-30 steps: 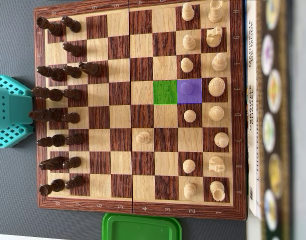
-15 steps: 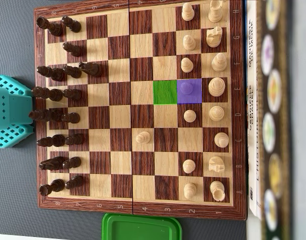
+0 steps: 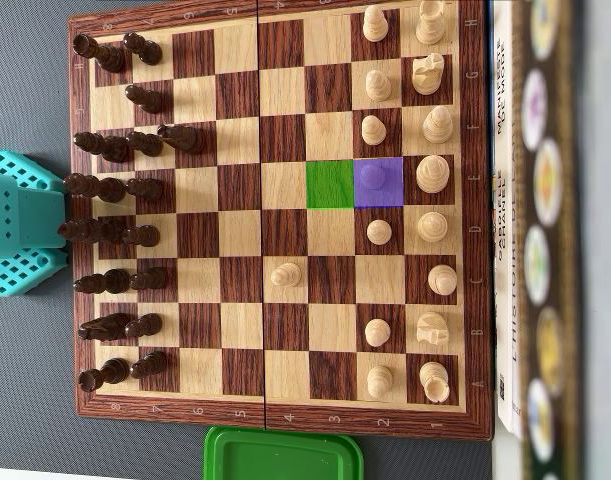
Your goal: Play chess
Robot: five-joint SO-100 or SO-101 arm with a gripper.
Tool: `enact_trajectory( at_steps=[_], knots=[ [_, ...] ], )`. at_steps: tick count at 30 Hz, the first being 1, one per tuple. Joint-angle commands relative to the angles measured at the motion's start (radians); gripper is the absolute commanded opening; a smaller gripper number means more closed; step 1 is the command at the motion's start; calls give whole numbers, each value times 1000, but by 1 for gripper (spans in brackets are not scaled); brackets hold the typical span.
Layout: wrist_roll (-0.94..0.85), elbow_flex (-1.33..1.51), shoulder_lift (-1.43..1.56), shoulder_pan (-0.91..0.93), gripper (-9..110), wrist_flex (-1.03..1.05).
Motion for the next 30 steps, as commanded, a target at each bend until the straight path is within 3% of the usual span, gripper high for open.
enact_trajectory(
  at_steps=[1, 10, 20, 30],
  knots=[
    [3, -75, 0, 0, 15, 169],
    [6, -232, 0, -6, 15, 709],
    [8, -353, -9, -140, 15, 1333],
    [6, -370, -12, -179, 15, 1637]
  ],
)
